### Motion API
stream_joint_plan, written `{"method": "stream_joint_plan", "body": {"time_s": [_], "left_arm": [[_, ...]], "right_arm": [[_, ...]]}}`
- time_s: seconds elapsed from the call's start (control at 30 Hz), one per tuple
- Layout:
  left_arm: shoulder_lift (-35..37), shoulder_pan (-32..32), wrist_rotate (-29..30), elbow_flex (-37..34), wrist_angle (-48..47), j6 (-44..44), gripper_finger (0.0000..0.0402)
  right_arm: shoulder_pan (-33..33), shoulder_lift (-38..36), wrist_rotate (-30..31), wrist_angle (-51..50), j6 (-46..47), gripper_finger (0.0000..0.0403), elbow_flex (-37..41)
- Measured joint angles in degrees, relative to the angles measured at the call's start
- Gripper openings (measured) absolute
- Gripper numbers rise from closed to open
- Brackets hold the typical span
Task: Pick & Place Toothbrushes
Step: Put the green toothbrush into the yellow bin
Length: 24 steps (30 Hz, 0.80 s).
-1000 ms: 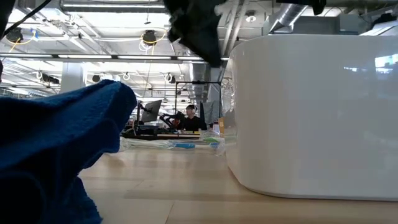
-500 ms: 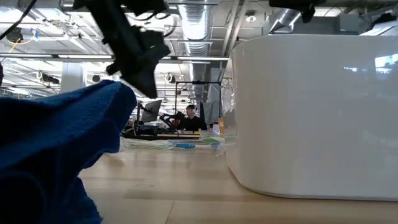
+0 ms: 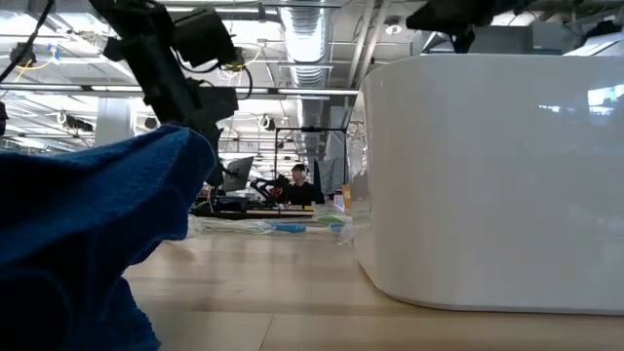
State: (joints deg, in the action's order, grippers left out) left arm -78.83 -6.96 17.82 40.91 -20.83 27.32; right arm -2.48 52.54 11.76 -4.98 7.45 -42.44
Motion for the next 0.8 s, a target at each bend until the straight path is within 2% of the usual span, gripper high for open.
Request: {"method": "stream_joint_plan", "body": {"time_s": [0.17, 0.27, 0.4, 0.6, 0.8], "left_arm": [[-0.92, -0.56, -6.78, -1.05, 1.03, -7.18, 0.0131], [-1.75, -0.23, -6.50, -1.65, 1.34, -10.62, 0.0163], [-5.05, -0.24, -5.64, -1.71, 1.92, -10.83, 0.0193], [-11.98, -0.24, -5.50, -1.58, 4.58, -10.82, 0.0206], [-13.48, -0.24, -5.72, -1.44, 5.69, -10.39, 0.0196]], "right_arm": [[0.41, -0.05, -1.69, 0.11, 0.12, 0.0000, 0.05], [0.41, -0.05, -1.82, 0.11, 0.12, 0.0000, 0.05], [0.41, -0.05, -1.82, 0.29, 0.12, 0.0000, 0.05], [0.32, -0.05, -1.80, 0.32, 0.12, 0.0000, 0.05], [0.30, -0.05, -1.80, 0.37, 0.10, 0.0000, 0.05]]}}
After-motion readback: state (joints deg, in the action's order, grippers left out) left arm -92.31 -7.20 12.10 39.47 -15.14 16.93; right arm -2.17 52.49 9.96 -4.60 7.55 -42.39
